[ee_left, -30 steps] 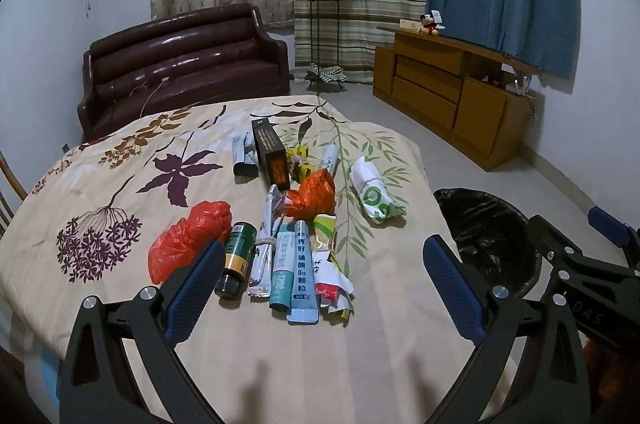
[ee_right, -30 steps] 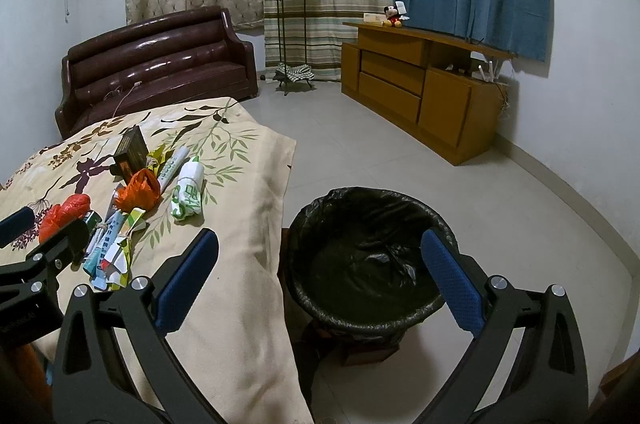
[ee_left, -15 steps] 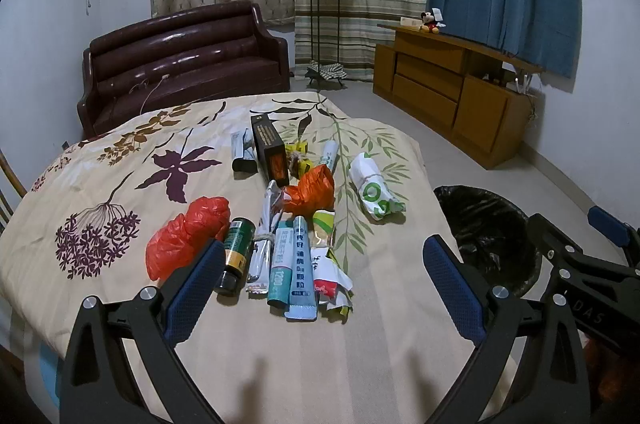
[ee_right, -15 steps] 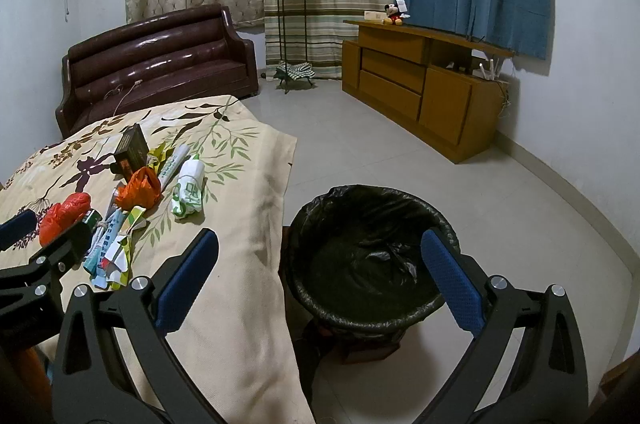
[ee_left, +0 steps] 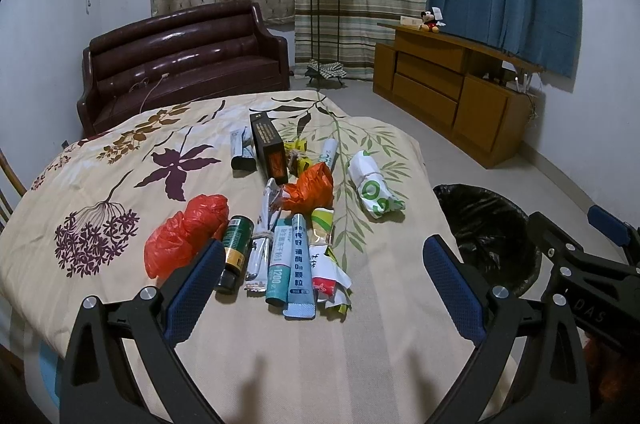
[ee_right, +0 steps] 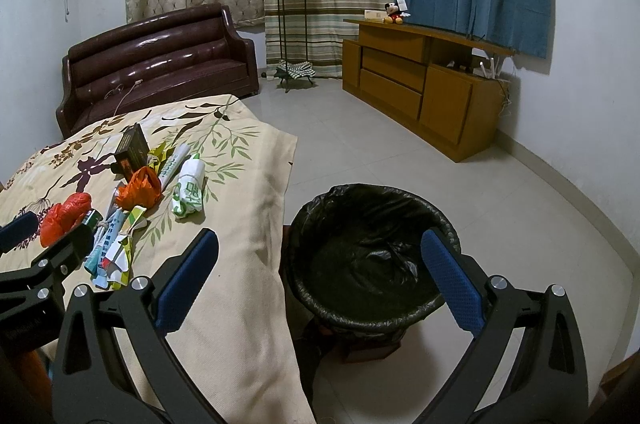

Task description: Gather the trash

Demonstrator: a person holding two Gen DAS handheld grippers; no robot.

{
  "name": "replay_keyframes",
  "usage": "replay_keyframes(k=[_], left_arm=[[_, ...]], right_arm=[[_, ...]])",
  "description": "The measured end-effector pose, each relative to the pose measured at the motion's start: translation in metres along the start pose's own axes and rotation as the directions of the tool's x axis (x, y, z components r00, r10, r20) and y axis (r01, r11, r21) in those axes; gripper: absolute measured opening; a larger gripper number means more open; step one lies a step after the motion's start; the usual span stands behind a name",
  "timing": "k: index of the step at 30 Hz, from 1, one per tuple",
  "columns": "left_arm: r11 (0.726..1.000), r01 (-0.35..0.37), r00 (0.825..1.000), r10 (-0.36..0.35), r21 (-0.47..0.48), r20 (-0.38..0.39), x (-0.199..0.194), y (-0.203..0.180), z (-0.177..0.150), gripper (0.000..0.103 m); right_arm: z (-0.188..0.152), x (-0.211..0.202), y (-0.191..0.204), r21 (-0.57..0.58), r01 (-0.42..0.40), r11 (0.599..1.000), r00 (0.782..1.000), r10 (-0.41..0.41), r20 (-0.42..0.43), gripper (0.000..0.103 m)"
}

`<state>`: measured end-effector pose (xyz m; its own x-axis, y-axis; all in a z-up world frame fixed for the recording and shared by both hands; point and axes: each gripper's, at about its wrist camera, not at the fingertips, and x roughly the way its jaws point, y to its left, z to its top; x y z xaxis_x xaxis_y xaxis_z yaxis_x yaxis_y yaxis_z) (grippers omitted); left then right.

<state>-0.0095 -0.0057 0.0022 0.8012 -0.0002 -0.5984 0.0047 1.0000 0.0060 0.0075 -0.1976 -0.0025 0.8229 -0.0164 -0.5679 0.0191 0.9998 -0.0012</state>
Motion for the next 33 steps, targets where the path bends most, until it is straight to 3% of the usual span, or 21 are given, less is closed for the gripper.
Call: replay_keyframes(k=[25, 33], left_arm=[[1.000, 0.002, 1.000, -0.002, -0.003, -0.004, 0.001, 0.000, 0.002, 0.096], [1.000, 0.028, 0.999, -0.028, -0.012, -0.039, 0.007, 0.000, -0.009, 0.096]], right_arm=[[0.000, 0.002, -0.001, 0.000, 0.000, 1.000, 1.000, 0.000, -0.005, 0.099], [-0.004, 0.003, 0.001, -0.003, 0.002, 1.000, 1.000, -0.002, -0.017, 0.099]])
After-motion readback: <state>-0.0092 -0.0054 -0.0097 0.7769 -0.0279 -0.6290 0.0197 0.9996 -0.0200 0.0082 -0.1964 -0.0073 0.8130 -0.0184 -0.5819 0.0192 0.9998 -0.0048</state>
